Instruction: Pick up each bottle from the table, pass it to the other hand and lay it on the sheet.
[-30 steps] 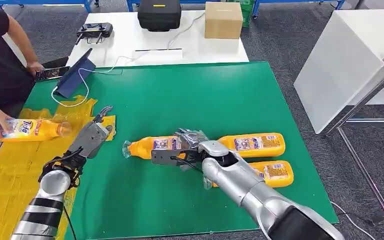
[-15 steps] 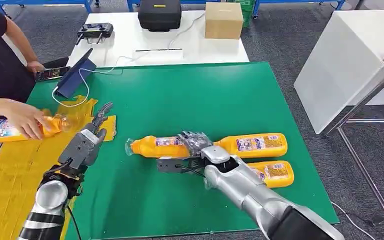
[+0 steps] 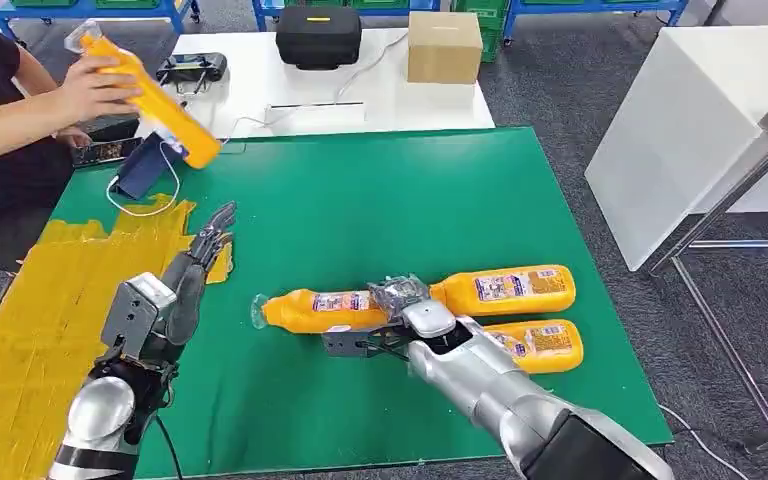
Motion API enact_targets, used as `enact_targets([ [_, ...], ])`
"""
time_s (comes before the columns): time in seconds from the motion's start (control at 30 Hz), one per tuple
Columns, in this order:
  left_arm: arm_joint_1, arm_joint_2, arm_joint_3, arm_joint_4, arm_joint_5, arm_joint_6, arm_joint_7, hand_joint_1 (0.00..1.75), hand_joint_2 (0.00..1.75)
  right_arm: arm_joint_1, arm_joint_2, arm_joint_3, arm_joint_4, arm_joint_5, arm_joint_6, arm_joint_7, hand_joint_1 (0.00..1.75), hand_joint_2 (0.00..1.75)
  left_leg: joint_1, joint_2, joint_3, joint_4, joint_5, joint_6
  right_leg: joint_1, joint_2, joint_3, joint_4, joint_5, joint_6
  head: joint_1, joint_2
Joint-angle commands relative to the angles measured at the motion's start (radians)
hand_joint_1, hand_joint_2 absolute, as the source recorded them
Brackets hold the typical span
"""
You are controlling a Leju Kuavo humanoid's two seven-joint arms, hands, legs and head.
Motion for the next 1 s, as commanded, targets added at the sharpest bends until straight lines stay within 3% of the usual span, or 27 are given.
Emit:
enact_targets([
  [0.03, -0.004, -0.019, -0.027, -0.007, 0.002, -0.001, 0.004, 0.00, 0.00, 0.063, 0.001, 0.008, 0.116, 0.012, -0.017, 0.006, 1.75, 1.75, 0.001, -0.003, 0.002, -0.001, 0.000, 0.000, 0.001, -0.004, 0.004, -0.002, 0.000, 0.000, 0.000, 0.000],
  [0.13, 0.000, -0.028, -0.017, -0.007, -0.007, 0.016, 0.014, 0.00, 0.00, 0.060, 0.000, -0.024, 0.093, 0.002, -0.056, 0.014, 1.75, 1.75, 0.001, -0.003, 0.001, -0.002, 0.002, 0.000, 0.001, -0.005, 0.003, -0.004, 0.001, 0.000, 0.000, 0.000],
  [0.2, 0.019, -0.042, 0.004, -0.021, -0.007, 0.034, 0.027, 0.00, 0.00, 0.059, 0.001, -0.088, 0.040, -0.014, -0.165, 0.042, 1.75, 1.75, 0.001, -0.001, 0.003, -0.001, 0.000, 0.000, 0.001, -0.003, 0.004, -0.002, 0.001, 0.000, 0.000, 0.000],
  [0.27, 0.054, -0.056, 0.041, -0.046, 0.042, 0.043, 0.042, 0.00, 0.00, 0.074, -0.006, -0.150, -0.073, -0.009, -0.280, 0.062, 1.75, 1.75, 0.001, 0.000, 0.002, -0.001, 0.000, 0.000, 0.000, -0.001, 0.003, -0.001, 0.002, -0.001, 0.000, 0.000],
  [0.3, 0.086, -0.061, 0.068, -0.072, 0.067, 0.056, 0.042, 0.00, 0.00, 0.108, -0.019, -0.193, -0.214, 0.012, -0.334, 0.072, 1.75, 1.75, 0.001, 0.001, 0.000, -0.001, 0.001, -0.001, 0.001, -0.001, 0.001, -0.002, 0.004, -0.002, 0.000, 0.000],
  [0.37, 0.136, -0.075, 0.109, -0.112, 0.107, 0.073, 0.036, 0.00, 0.00, 0.194, -0.029, -0.271, -0.493, 0.025, -0.348, 0.075, 1.75, 1.75, 0.001, 0.005, -0.002, 0.000, 0.001, -0.001, 0.001, 0.003, -0.003, -0.001, 0.004, -0.002, 0.000, 0.000],
  [0.47, 0.166, -0.081, 0.131, -0.133, 0.127, 0.077, 0.028, 0.00, 0.00, 0.255, -0.034, -0.302, -0.689, 0.049, -0.287, 0.099, 1.75, 1.75, 0.001, 0.003, -0.008, 0.002, 0.001, -0.001, 0.000, 0.001, -0.007, 0.002, 0.003, -0.002, 0.000, 0.000],
  [0.57, 0.158, -0.084, 0.127, -0.127, 0.127, 0.078, 0.029, 0.00, 0.00, 0.260, -0.036, -0.306, -0.675, 0.051, -0.288, 0.094, 1.75, 1.75, 0.000, 0.000, -0.012, 0.000, 0.003, -0.002, 0.000, -0.001, -0.012, 0.001, 0.005, -0.004, -0.001, 0.000],
  [0.63, 0.174, -0.096, 0.142, -0.134, 0.144, 0.100, 0.028, 0.00, 0.00, 0.290, -0.016, -0.337, -0.720, 0.024, -0.385, -0.004, 1.75, 1.75, 0.001, -0.003, -0.014, 0.000, 0.004, -0.002, 0.001, -0.003, -0.012, 0.000, 0.004, -0.003, 0.000, 0.000],
  [0.67, 0.198, -0.098, 0.154, -0.147, 0.154, 0.112, 0.024, 0.00, 1.75, 0.324, -0.014, -0.341, -0.820, 0.010, -0.402, -0.026, 1.75, 1.75, 0.001, -0.004, -0.014, 0.000, 0.003, -0.002, 0.001, -0.004, -0.012, 0.000, 0.003, -0.003, 0.000, 0.000],
  [0.8, 0.244, -0.109, 0.176, -0.164, 0.236, 0.095, -0.005, 0.00, 1.75, 0.383, -0.052, -0.296, -1.075, -0.101, -0.355, -0.037, 1.75, 1.75, 0.001, 0.001, -0.019, 0.001, 0.003, -0.002, 0.000, 0.001, -0.018, 0.002, 0.005, -0.003, 0.000, 0.000],
  [1.0, 0.234, -0.108, 0.146, -0.152, 0.336, 0.046, 0.010, 0.00, 1.75, 0.384, -0.066, -0.245, -1.083, -0.164, -0.356, -0.074, 1.75, 1.75, 0.001, -0.003, -0.022, 0.000, 0.004, -0.002, 0.001, -0.003, -0.020, 0.000, 0.005, -0.003, 0.000, 0.000],
])
